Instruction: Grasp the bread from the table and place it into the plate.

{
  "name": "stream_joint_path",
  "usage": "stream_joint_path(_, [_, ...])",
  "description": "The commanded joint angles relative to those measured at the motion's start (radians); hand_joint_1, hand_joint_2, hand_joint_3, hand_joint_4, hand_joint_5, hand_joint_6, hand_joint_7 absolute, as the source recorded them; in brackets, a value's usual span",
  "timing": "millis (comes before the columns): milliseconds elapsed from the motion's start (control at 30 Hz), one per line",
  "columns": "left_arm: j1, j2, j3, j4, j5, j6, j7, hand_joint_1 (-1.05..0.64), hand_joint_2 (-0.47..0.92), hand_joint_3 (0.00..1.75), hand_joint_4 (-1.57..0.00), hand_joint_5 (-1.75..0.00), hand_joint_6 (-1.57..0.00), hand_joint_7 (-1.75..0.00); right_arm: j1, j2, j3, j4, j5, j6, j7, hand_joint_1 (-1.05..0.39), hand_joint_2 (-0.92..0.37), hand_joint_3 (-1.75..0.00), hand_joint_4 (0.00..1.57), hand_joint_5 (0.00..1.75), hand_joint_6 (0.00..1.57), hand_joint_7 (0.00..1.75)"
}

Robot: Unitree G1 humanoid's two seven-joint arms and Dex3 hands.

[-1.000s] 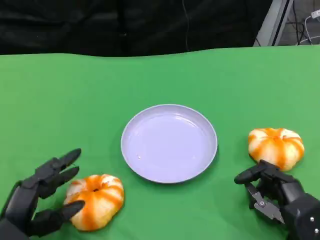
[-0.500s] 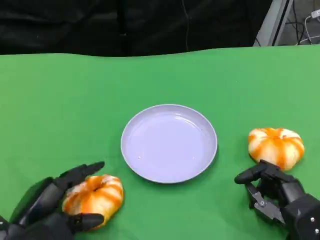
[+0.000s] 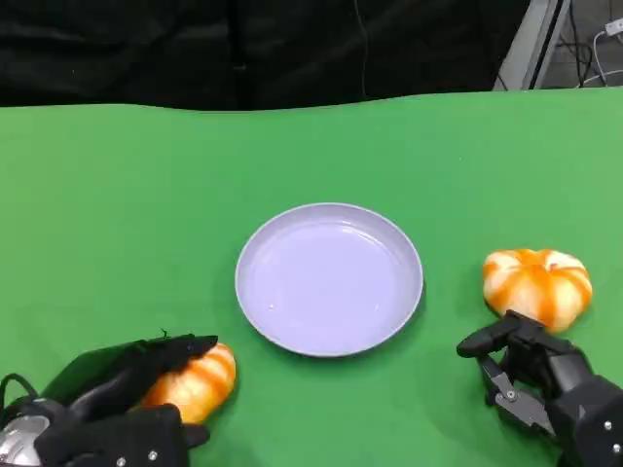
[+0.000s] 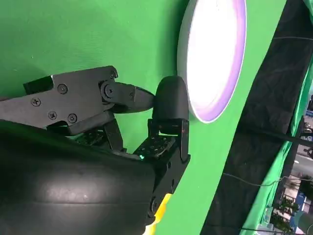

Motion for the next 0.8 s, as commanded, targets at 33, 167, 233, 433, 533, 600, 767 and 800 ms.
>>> stream_joint_path(33, [0.002, 0.038, -0.031, 0.009, -0.007, 0.039, -0.048, -1.05, 0.92, 0.55, -0.33, -0.02, -0.32, -0.01, 0.017, -0.015, -0.006, 0.008, 0.008, 0.014, 0.001, -0.29, -0.92, -0.42, 0.66, 1.75, 0.73, 1.19])
stream_joint_path(167, [-0.005, 0.051, -0.057, -0.023, -0.008, 0.101, -0.101, -0.95, 0.92, 0.41, -0.36, -0.02, -0.34, -0.01, 0.018, -0.014, -0.006, 0.004, 0.007, 0.015, -0.003, -0.29, -0.92, -0.42, 0.66, 1.75, 0.73, 1.19])
stream_joint_path(233, [-0.006, 0.055, -0.065, -0.033, -0.012, 0.118, -0.109, -0.93, 0.92, 0.38, -0.36, -0.02, -0.35, -0.01, 0.018, -0.014, -0.006, 0.004, 0.007, 0.015, -0.003, -0.29, -0.92, -0.41, 0.66, 1.75, 0.73, 1.19])
stream_joint_path(433, [-0.004, 0.061, -0.07, -0.026, -0.045, 0.128, -0.117, -0.35, 0.92, 0.12, -0.38, -0.01, -0.38, -0.01, 0.02, -0.015, -0.004, -0.001, 0.002, 0.019, -0.005, -0.29, -0.92, -0.42, 0.66, 1.75, 0.73, 1.18])
stream_joint_path(533, [-0.003, 0.069, -0.071, -0.013, -0.062, 0.106, -0.106, -0.25, 0.92, 0.1, -0.4, -0.01, -0.39, -0.01, 0.021, -0.015, -0.003, -0.003, 0.0, 0.019, -0.007, -0.3, -0.92, -0.42, 0.66, 1.75, 0.73, 1.17])
stream_joint_path(600, [-0.002, 0.073, -0.072, -0.01, -0.07, 0.1, -0.106, -0.22, 0.92, 0.1, -0.4, -0.02, -0.39, -0.01, 0.023, -0.014, -0.005, -0.007, 0.003, 0.019, -0.006, -0.3, -0.92, -0.42, 0.65, 1.75, 0.73, 1.17])
stream_joint_path(767, [0.003, 0.078, -0.072, -0.02, -0.102, 0.109, -0.124, -0.2, 0.92, 0.1, -0.39, -0.01, -0.39, -0.01, 0.025, -0.014, -0.005, -0.008, 0.005, 0.024, -0.002, -0.29, -0.92, -0.42, 0.66, 1.75, 0.73, 1.17])
stream_joint_path(800, [0.004, 0.079, -0.072, -0.024, -0.106, 0.114, -0.127, -0.2, 0.92, 0.11, -0.39, 0.0, -0.39, -0.01, 0.025, -0.014, -0.006, -0.009, 0.006, 0.026, -0.001, -0.29, -0.92, -0.42, 0.66, 1.75, 0.73, 1.17])
